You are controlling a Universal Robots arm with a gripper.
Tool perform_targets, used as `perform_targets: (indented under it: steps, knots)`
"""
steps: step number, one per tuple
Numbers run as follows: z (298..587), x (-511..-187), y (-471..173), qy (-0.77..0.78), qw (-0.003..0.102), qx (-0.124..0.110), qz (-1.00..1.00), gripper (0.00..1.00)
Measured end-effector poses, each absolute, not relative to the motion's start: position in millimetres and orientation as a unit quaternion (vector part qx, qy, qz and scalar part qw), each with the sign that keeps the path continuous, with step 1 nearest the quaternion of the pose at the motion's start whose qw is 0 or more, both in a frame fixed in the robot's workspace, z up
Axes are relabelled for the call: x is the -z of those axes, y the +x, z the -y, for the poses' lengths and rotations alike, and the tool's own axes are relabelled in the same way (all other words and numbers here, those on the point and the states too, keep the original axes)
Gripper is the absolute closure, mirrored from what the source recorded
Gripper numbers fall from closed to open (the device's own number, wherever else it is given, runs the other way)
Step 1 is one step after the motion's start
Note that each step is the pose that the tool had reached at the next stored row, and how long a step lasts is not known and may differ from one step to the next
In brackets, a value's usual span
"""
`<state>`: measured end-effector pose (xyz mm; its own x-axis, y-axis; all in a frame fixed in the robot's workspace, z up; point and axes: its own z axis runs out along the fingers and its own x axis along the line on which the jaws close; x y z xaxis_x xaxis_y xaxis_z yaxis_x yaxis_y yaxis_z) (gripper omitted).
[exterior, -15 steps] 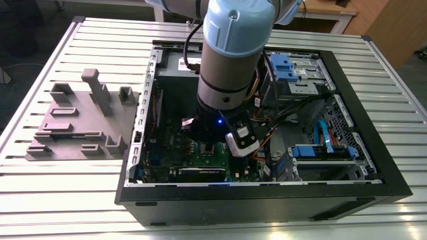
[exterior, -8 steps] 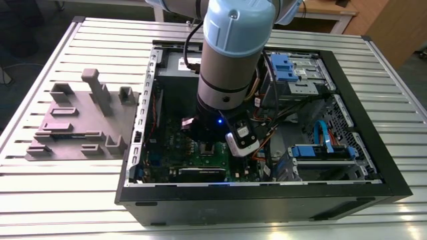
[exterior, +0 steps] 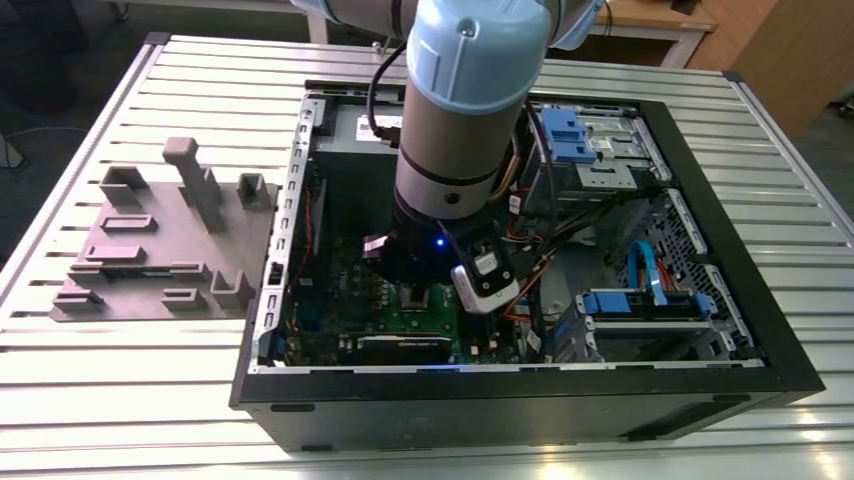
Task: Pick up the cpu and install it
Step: 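Close the cpu cover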
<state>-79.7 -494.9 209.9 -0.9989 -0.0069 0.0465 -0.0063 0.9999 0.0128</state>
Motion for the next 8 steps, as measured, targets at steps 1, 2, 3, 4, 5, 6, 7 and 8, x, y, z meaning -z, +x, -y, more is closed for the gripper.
perform_targets:
  steps: [1,2,3,4,5,6,7,8]
  knots:
    - [495,-211,-80,0.003,0.023,0.006,1.0,0.89]
    - [495,-212,-80,0.003,0.023,0.006,1.0,0.89]
    - [495,-215,-80,0.003,0.023,0.006,1.0,0.89]
    - [495,-218,-80,0.003,0.023,0.006,1.0,0.89]
    - [495,-222,-80,0.003,0.023,0.006,1.0,0.89]
    - [495,-225,-80,0.003,0.023,0.006,1.0,0.89]
    - [495,-228,-80,0.003,0.023,0.006,1.0,0.89]
    - [495,-230,-80,0.003,0.023,0.006,1.0,0.89]
